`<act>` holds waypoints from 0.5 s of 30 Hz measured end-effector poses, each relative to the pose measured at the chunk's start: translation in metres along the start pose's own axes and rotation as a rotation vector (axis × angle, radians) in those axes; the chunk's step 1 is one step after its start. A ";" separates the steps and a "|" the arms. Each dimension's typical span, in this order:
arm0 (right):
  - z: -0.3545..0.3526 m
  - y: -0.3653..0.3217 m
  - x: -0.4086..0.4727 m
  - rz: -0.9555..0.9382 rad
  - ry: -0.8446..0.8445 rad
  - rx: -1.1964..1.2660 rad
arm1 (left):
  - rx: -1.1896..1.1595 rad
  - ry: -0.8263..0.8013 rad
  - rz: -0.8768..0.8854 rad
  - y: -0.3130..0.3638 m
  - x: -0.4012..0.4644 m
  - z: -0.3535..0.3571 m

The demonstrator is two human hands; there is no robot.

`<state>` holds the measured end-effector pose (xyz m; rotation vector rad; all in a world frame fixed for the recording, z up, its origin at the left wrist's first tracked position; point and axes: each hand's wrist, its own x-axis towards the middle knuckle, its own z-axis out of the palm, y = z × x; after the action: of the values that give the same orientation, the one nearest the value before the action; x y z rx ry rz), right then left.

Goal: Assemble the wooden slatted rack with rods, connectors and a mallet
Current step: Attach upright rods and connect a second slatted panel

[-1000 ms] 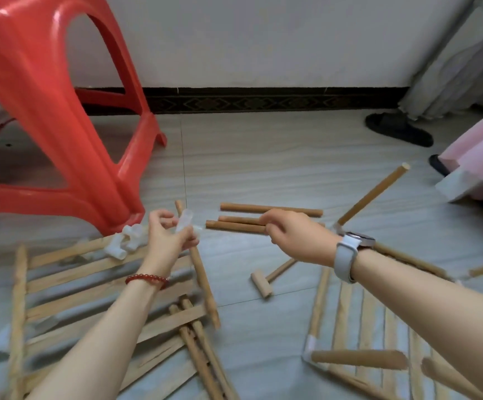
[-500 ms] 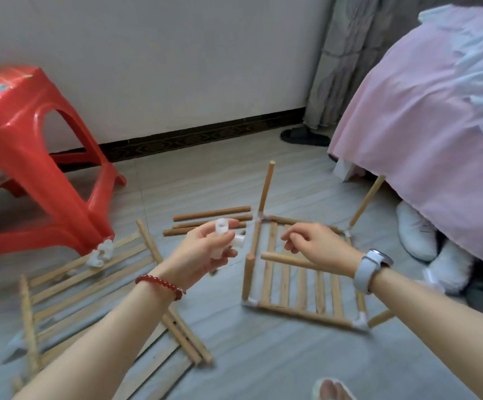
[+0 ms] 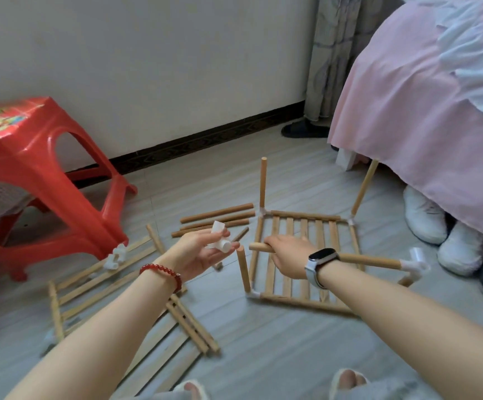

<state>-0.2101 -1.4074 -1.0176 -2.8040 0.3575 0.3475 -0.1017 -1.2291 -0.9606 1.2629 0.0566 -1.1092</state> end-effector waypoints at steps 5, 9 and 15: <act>0.006 0.006 0.005 -0.005 -0.006 -0.008 | 0.320 0.284 0.045 -0.005 0.028 -0.013; 0.006 0.008 0.005 0.032 -0.029 0.003 | 0.503 0.426 0.094 -0.019 0.049 -0.017; 0.006 0.007 0.006 0.048 -0.058 0.012 | 0.325 0.292 0.030 -0.027 0.064 -0.002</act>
<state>-0.2076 -1.4133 -1.0266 -2.7706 0.4133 0.4342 -0.0864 -1.2649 -1.0181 1.7069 0.0783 -0.9240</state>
